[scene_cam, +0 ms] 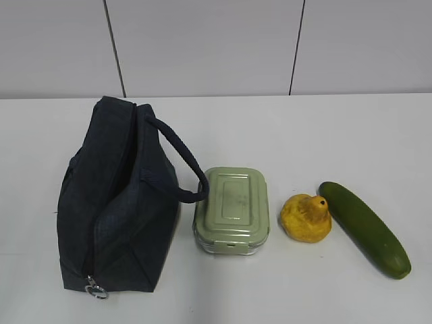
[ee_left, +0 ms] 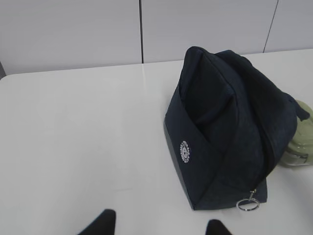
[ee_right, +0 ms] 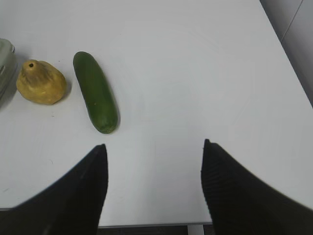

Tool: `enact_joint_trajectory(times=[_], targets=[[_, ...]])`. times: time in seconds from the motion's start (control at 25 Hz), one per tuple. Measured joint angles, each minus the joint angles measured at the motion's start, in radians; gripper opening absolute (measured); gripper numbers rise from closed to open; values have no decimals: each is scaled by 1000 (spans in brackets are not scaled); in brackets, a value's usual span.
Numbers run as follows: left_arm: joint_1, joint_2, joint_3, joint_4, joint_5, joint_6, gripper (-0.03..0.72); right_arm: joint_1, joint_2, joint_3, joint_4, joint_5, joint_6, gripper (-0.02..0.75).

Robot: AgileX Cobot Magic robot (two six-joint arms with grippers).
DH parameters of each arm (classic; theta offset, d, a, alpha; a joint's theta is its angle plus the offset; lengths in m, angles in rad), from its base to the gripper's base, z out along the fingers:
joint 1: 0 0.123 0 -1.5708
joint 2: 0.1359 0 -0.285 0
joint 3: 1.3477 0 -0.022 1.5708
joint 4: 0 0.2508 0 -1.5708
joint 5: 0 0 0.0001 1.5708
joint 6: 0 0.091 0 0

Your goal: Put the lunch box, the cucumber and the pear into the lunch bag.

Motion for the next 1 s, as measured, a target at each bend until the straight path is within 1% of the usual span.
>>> enact_joint_trajectory(times=[0.28,0.4,0.56,0.68,0.76,0.8,0.88,1.0], targets=[[-1,0,0,-35,0,0,342,0,0,0,0,0,0,475],[-13,7,-6,-78,-3,0,342,6,0,0,0,0,0,475],[-20,116,-76,-86,-26,0,342,35,32,-39,-4,0,0,475],[-20,246,-113,-181,-103,0,342,41,119,-72,0,-18,0,475],[-20,351,-126,-276,-177,24,342,47,172,-85,5,-60,0,475],[-20,401,-130,-316,-206,50,342,47,204,-94,7,-81,1,474],[-20,522,-140,-427,-255,154,342,51,275,-110,22,-121,2,461],[-20,693,-183,-510,-299,256,342,55,379,-128,44,-176,4,426]])
